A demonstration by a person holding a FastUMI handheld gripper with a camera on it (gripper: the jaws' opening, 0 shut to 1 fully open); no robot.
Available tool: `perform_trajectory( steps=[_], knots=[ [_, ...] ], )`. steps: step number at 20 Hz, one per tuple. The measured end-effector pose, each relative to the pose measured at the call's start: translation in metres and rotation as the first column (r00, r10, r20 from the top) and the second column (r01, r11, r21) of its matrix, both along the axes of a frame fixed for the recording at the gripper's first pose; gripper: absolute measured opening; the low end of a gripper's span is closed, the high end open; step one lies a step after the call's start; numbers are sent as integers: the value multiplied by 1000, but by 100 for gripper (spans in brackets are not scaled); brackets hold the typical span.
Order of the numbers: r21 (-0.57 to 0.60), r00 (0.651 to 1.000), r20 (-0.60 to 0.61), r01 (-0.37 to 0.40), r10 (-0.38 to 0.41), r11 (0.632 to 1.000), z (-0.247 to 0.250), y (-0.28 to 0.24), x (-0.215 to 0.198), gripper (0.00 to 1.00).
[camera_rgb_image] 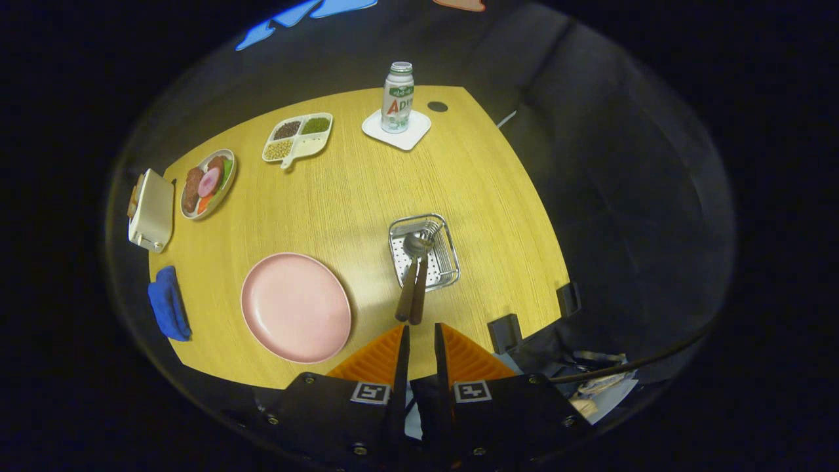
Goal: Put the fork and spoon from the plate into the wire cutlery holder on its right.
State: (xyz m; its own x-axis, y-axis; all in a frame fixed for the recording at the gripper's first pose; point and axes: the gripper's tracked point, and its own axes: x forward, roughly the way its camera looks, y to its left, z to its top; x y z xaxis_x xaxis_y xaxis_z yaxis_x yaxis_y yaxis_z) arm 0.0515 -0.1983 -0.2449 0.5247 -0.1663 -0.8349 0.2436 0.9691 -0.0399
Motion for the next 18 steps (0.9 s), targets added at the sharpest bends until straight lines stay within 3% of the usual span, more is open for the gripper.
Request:
perform_trajectory(
  steps=[5, 8, 11, 18],
  knots=[
    [-76, 982, 176, -53, 66, 996, 34, 28, 9, 21],
    [-108, 952, 287, -80, 108, 991, 55, 51, 12, 21],
    [-130, 897, 417, -99, 145, 987, 77, 76, 11, 21],
    [-154, 710, 677, -123, 196, 980, 148, 142, -6, 21]
  ],
)
